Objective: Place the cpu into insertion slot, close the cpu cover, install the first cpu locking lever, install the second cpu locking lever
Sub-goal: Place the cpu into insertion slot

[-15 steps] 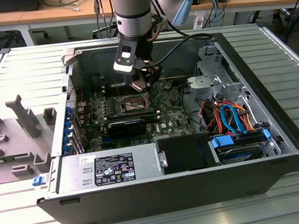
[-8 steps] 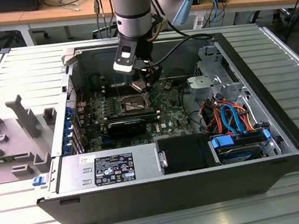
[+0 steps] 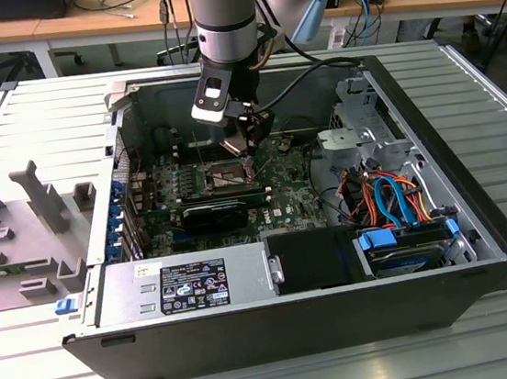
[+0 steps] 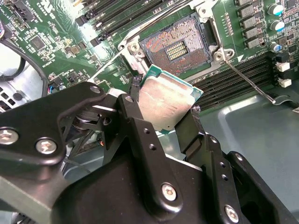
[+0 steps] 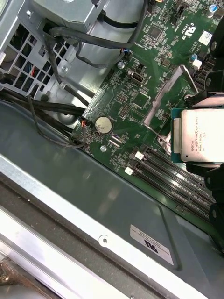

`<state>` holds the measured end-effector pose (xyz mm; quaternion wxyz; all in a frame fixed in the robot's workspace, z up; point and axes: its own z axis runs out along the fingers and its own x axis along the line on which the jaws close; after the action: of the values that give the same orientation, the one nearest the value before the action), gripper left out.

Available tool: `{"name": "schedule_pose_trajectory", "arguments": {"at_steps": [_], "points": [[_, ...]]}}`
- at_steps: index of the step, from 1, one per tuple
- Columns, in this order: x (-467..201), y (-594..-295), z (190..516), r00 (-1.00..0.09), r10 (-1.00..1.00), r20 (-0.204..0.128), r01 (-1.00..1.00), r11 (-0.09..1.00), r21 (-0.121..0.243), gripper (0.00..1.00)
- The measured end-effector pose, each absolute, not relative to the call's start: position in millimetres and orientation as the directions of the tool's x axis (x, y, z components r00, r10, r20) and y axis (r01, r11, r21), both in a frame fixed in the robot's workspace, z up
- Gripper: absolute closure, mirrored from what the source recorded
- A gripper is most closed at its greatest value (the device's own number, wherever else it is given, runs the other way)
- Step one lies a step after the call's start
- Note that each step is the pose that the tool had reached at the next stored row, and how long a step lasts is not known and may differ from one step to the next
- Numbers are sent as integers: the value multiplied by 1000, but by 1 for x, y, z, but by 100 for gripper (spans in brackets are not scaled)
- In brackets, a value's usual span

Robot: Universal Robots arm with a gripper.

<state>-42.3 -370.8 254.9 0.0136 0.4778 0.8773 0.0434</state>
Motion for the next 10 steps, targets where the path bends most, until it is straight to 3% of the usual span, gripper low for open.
{"name": "schedule_pose_trajectory", "arguments": {"at_steps": [10], "points": [[-42,-371,255,-534,846,18,843,530,89,45]]}}
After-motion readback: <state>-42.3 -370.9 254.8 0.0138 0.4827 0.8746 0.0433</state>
